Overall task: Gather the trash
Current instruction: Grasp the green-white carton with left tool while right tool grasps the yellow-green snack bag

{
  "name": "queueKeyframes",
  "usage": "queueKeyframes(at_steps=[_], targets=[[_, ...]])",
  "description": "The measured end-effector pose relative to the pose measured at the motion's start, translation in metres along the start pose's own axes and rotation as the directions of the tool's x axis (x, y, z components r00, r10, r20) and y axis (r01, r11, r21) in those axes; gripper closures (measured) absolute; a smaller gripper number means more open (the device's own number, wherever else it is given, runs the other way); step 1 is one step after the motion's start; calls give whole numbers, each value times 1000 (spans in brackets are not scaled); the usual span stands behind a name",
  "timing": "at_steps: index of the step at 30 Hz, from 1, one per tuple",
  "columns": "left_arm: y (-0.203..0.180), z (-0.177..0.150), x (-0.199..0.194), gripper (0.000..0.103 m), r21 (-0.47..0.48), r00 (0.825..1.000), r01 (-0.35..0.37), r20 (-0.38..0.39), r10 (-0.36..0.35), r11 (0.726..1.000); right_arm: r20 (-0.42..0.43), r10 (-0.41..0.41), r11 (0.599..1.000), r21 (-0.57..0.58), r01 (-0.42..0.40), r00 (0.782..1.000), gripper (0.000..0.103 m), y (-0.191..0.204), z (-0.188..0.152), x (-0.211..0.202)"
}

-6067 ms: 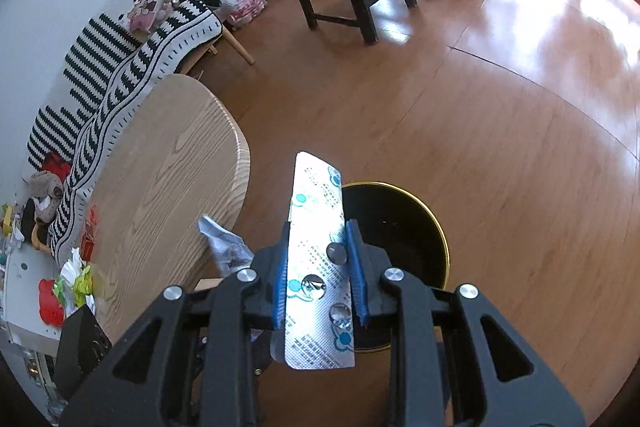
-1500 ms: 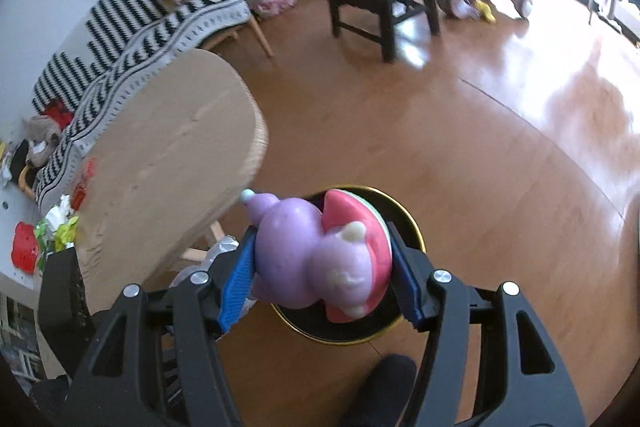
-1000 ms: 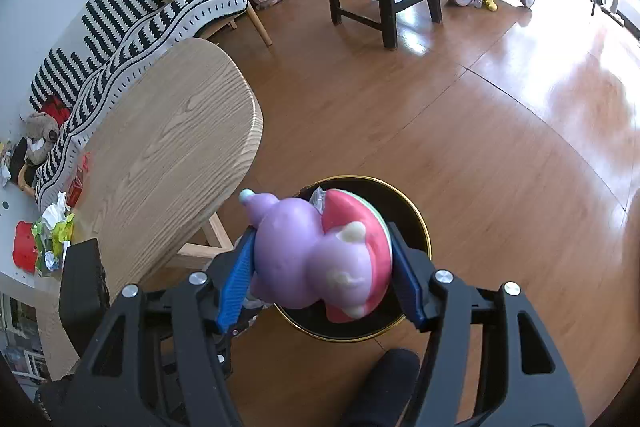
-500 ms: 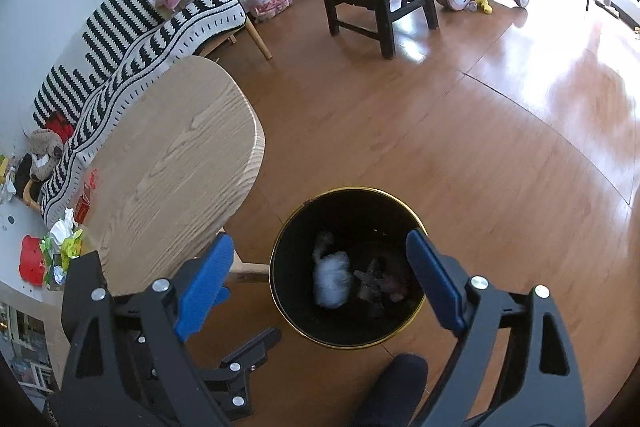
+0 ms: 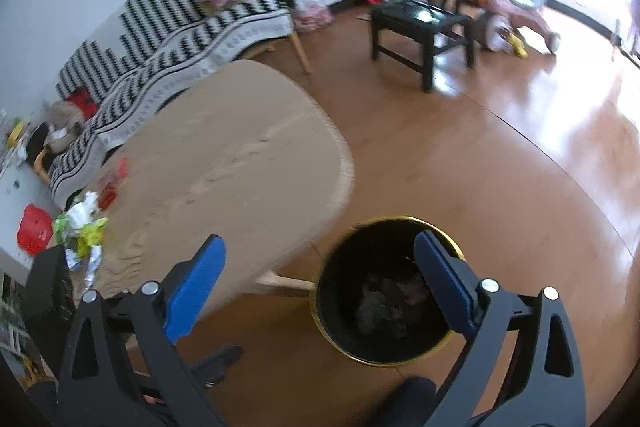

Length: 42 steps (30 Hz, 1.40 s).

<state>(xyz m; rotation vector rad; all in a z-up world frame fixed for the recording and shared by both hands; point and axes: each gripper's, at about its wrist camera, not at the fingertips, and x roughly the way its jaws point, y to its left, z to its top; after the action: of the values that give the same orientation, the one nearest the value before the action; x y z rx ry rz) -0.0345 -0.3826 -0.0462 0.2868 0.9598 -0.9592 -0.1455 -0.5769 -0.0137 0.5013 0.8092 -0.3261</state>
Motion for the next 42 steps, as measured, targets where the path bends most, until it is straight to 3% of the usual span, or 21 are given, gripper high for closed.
queueKeyframes(at_steps=[4,8,11,17,24,27,29,34,38,40,42], targets=[[49,-8,-43,17,-87,996,-76,36,79,993,-3,63,994,-85,-63,998,10,63,7,8],[104,-25,-85,17,-194,981,-176,51,189,965,-25,128,978,-163,-131,991,10,128,5,21],[147,-43,-117,16,-282,963,-239,53,264,929,-52,180,958,-218,-187,982,10,180,-2,31],[223,-91,-173,15,-421,903,-375,34,428,826,-113,257,912,-301,-280,960,10,267,-24,56],[293,-141,-217,15,-514,849,-456,-5,528,727,-179,314,868,-344,-358,932,10,337,-39,87],[317,-150,-224,15,-540,839,-463,-12,543,703,-212,330,858,-340,-386,920,10,360,-45,103],[335,-148,-225,14,-545,833,-471,-14,554,694,-236,337,851,-337,-402,911,10,372,-48,114],[359,-137,-215,14,-502,816,-504,-12,578,702,-276,345,848,-317,-424,897,10,392,-47,139],[373,-117,-210,14,-491,826,-475,38,563,730,-293,343,852,-304,-427,892,10,399,-46,155],[376,-102,-202,12,-457,837,-462,57,544,760,-299,339,854,-300,-425,892,10,403,-44,164],[377,-90,-191,12,-404,834,-483,58,549,777,-310,339,856,-291,-428,888,10,405,-43,172]])
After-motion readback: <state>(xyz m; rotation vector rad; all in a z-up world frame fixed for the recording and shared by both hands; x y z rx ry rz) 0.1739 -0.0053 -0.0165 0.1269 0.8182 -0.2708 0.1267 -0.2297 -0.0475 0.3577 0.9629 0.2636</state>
